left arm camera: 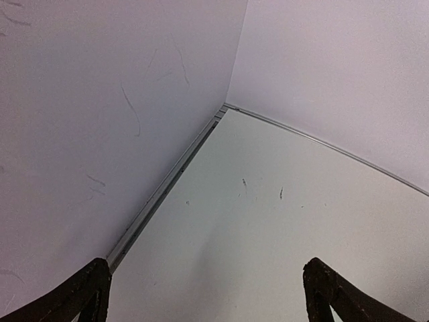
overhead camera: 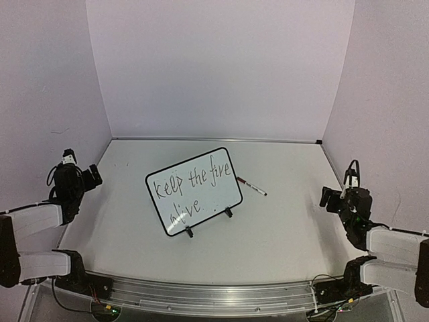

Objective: Write a sentence on the whiteboard
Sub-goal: Reset both arms

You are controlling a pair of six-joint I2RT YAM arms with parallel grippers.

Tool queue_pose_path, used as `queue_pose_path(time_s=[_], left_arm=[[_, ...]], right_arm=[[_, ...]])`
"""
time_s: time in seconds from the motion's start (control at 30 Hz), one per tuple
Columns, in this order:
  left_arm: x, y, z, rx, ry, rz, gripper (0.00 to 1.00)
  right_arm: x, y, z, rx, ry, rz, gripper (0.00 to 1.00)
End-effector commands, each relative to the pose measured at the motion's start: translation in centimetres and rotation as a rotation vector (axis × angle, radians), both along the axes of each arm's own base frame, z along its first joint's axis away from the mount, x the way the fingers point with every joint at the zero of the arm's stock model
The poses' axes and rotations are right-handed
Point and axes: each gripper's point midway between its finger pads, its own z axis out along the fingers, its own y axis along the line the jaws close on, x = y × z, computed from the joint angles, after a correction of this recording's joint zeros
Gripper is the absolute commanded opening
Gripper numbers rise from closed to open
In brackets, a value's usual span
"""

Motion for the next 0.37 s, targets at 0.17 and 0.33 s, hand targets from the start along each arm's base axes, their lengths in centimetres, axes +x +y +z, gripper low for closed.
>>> queue_pose_path(time_s=[0.17, 0.33], left_arm=[[-0.08, 0.70, 1.24, 0.014, -0.082, 0.038, 1.00], [-0.17, 0.68, 1.31, 0.019, -0.088, 0.035, 1.00]], right_arm=[[0.01, -0.71, 4.16, -0.015, -0.164, -0.039, 0.98], [-0.10, -0.77, 4.23, -0.018, -0.168, -0.042, 0.98]])
